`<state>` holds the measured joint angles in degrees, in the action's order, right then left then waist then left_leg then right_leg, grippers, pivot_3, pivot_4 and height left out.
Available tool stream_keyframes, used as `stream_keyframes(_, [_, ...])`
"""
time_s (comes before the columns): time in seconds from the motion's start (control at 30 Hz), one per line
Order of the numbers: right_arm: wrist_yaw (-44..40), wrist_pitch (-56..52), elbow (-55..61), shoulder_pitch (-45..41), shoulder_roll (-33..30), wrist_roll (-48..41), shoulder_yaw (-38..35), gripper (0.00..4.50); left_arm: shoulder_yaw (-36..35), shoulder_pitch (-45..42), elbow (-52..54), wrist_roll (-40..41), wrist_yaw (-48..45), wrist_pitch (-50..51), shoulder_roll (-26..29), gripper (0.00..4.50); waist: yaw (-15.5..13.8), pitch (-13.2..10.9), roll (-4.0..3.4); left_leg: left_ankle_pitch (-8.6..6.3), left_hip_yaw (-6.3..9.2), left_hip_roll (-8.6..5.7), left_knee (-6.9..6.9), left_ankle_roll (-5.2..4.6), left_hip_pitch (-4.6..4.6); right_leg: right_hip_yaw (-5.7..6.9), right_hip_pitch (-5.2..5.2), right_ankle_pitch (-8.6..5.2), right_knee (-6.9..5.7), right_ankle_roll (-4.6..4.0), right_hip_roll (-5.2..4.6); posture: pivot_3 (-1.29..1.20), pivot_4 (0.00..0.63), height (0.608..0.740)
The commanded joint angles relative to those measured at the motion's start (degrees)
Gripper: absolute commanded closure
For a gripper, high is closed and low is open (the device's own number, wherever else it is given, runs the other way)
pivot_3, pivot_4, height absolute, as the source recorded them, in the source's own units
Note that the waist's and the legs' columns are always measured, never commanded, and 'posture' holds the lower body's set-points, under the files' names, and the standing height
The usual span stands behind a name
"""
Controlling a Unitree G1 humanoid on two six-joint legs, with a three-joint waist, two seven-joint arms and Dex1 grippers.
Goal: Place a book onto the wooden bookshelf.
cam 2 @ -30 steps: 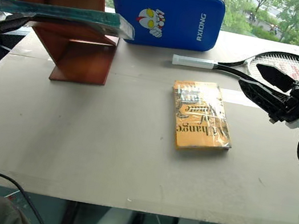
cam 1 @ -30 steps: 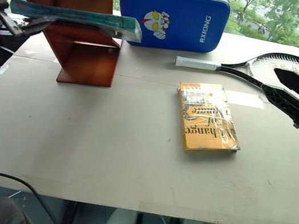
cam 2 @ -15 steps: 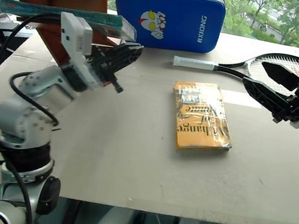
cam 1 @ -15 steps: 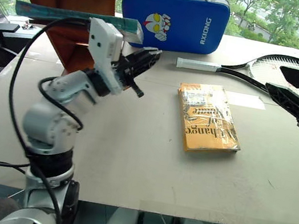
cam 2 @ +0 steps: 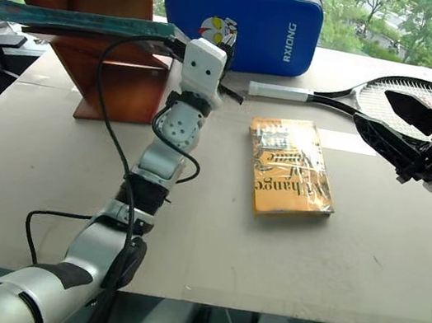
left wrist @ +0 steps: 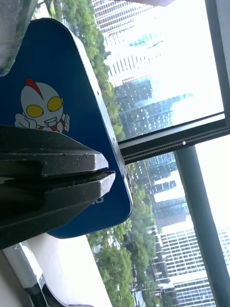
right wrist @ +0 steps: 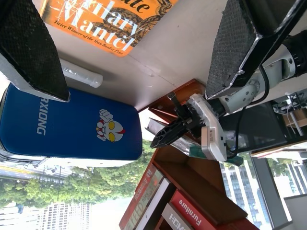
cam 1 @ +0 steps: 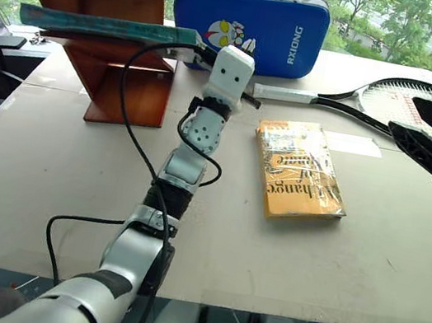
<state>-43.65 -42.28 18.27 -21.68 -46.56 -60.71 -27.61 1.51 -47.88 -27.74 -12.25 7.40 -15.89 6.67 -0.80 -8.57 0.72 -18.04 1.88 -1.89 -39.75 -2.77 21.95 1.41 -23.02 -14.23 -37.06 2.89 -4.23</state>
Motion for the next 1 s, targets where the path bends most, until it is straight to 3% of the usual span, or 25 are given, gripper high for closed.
stream_keyframes(0.03, [0.8, 0.8, 2.0, -0.2, -0.5, -1.1, -2.2, 0.00, -2.5, -1.4, -1.1, -1.0, 5.6, -1.1, 1.1, 4.46, 0.0, 0.0, 0.00, 0.00, 0.00, 0.00, 0.01, 0.00, 0.01, -0.01, -0.04, 0.00, -0.01, 0.00, 0.00, 0.00, 0.150, 0.740])
stream_keyframes(0.53, [-2.4, 0.2, 0.8, -1.7, -0.1, -6.1, -0.6, 0.00, -5.0, 0.3, 0.2, 0.3, 9.2, 2.7, 2.4, 4.46, 0.0, 0.0, 0.00, 0.01, 0.03, -0.07, 0.20, 0.01, -0.03, 0.06, -0.13, 0.00, -0.02, 0.00, 0.00, 0.00, 0.150, 0.740])
stream_keyframes(0.87, [-5.1, 3.7, 0.1, 4.9, 0.5, 1.4, 1.0, 0.00, 0.8, 12.2, 11.7, 8.7, -12.2, 11.9, 0.7, 4.46, -0.2, 0.0, 0.00, 0.01, 0.05, -0.09, 0.20, 0.01, 0.04, 0.06, -0.14, 0.00, 0.06, 0.00, -0.05, 0.00, 0.150, 0.740])
stream_keyframes(1.0, [-6.4, 9.7, -1.8, 12.1, 2.5, 9.6, 2.5, 0.00, 1.3, 22.1, 23.3, 12.4, -21.8, 21.3, 5.4, 4.46, 0.1, 0.0, 0.00, 0.01, 0.05, -0.06, 0.26, 0.02, 0.00, -0.09, -0.14, 0.00, 0.06, 0.00, -0.03, 0.00, 0.150, 0.740])
